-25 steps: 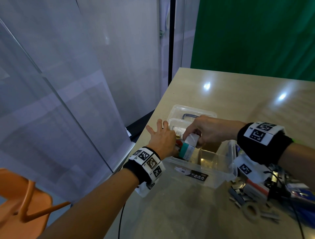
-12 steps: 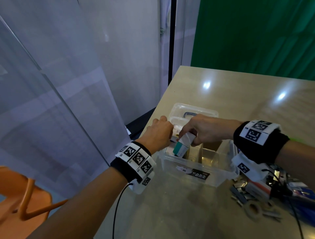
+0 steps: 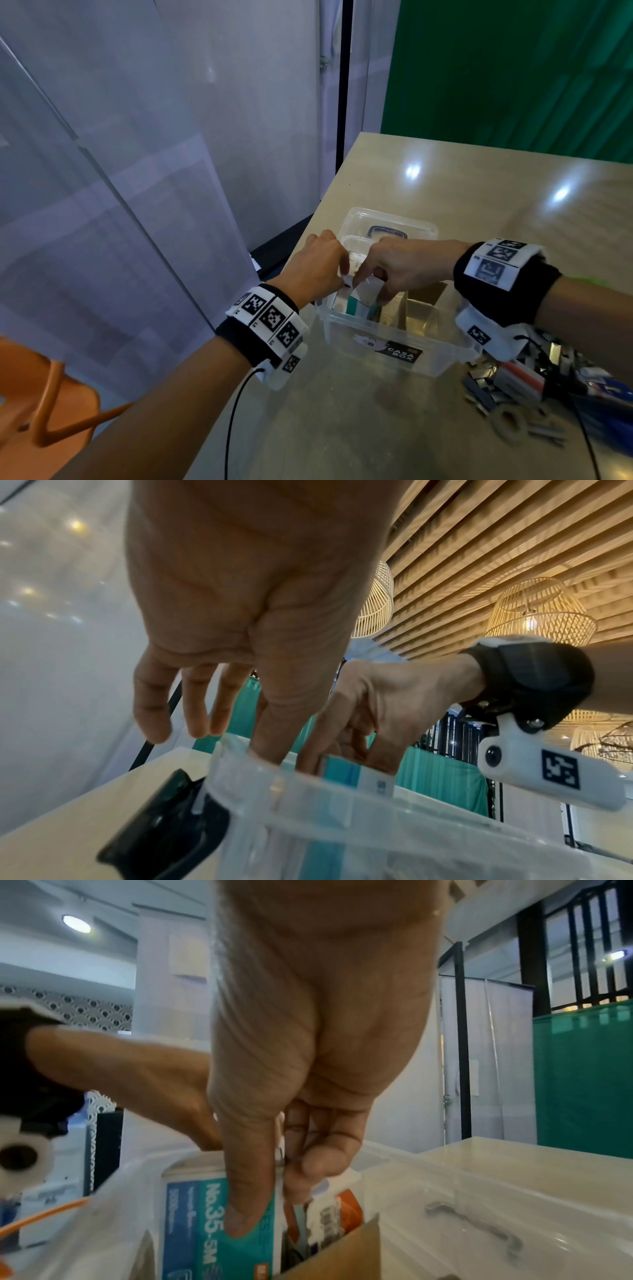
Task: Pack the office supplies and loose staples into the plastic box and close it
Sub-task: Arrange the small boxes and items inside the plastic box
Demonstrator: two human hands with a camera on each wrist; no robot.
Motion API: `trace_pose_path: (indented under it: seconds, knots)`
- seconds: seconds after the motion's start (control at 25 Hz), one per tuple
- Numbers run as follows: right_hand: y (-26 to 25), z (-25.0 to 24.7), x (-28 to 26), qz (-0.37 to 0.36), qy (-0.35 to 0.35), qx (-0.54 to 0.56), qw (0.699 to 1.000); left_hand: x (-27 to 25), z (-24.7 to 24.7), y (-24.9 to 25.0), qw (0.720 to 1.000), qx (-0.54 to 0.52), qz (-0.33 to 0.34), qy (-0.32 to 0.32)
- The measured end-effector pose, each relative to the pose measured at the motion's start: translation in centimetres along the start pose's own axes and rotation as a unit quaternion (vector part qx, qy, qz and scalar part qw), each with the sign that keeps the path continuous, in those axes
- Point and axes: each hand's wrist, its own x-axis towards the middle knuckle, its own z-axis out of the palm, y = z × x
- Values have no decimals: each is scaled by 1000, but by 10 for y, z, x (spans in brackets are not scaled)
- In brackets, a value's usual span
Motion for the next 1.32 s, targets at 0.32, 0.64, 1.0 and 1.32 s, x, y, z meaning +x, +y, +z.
trace_pose_path:
  seconds: [0.32,0.64,1.0,1.32]
  knots:
    - [-2,-10,6,32,-3,-101,994,0,-21,16,996,-55,38,-62]
    - [-3,10,11,8,12,-149,989,3,-17,15,987,-46,27,-154]
    - [-1,18,13,33,35,-163,985,0,-7,32,993,49,26,-101]
    - [19,-8,-38,79,77,-3,994,13,-12,51,997,29,21,-63]
